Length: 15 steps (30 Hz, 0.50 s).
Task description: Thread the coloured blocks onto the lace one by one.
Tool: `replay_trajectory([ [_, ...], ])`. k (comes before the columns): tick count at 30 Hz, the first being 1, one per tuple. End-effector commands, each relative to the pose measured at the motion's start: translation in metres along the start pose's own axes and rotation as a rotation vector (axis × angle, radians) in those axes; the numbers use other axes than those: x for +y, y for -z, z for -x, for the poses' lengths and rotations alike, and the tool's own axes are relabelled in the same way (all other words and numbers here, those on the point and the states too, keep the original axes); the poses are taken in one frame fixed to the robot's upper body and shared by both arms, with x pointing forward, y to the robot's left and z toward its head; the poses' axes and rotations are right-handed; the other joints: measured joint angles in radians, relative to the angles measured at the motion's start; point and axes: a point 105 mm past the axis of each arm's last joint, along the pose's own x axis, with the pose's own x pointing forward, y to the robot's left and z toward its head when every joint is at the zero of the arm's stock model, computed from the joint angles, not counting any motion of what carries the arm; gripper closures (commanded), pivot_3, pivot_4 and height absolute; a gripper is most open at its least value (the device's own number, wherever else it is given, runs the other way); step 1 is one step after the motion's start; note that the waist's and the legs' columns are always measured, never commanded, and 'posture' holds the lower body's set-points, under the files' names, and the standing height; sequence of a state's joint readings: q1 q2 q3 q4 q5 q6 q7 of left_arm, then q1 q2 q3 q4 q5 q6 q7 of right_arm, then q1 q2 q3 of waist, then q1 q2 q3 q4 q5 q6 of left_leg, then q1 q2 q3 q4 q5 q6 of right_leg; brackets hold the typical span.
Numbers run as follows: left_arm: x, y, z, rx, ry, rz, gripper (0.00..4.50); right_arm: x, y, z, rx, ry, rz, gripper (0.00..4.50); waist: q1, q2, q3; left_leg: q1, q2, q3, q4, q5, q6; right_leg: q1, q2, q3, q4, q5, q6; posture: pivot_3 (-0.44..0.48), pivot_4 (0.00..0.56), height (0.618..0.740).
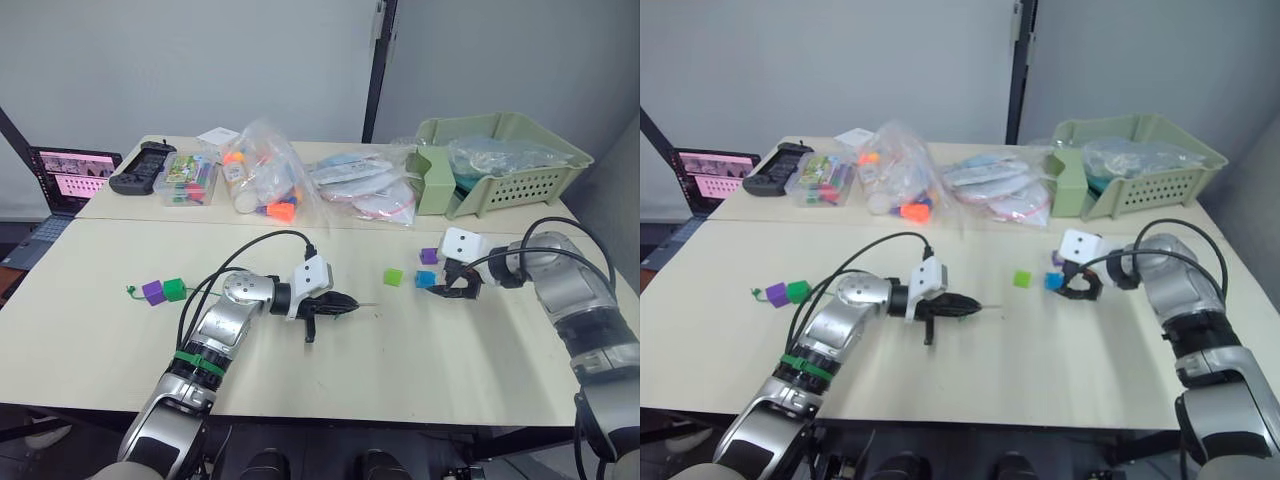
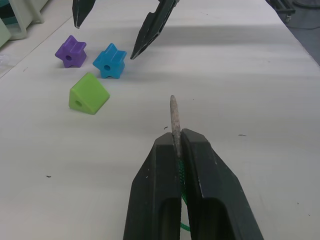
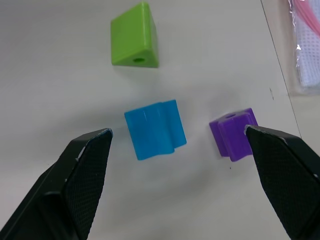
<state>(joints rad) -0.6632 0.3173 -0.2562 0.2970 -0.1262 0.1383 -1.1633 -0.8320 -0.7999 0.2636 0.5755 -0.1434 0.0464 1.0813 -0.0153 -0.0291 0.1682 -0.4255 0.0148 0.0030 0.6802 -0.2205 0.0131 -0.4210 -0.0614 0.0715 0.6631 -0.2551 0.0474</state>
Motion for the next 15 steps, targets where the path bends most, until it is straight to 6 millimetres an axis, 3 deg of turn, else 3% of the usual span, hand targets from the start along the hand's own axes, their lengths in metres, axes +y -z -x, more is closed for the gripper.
replay_trajectory([
  [1,0.001,-0.01,0.001,-0.028,-0.007,-0.032,4.5,-0.023,-0.009,0.014,0.001,0.069,0.055,0.03,0.0,0.0,0.0,0.0,0.0,0.0,0.0,0.0,0.0,0.0,0.0,0.0,0.0,0.0,0.0,0.0,0.15,0.737],
  [15,0.002,-0.01,0.004,-0.021,-0.025,-0.037,4.5,-0.054,0.003,0.002,0.173,0.147,0.195,0.03,-0.009,0.0,0.0,0.001,0.0,0.0,-0.002,0.0,0.0,-0.001,0.0,0.001,0.0,0.0,-0.001,0.0,0.15,0.737],
])
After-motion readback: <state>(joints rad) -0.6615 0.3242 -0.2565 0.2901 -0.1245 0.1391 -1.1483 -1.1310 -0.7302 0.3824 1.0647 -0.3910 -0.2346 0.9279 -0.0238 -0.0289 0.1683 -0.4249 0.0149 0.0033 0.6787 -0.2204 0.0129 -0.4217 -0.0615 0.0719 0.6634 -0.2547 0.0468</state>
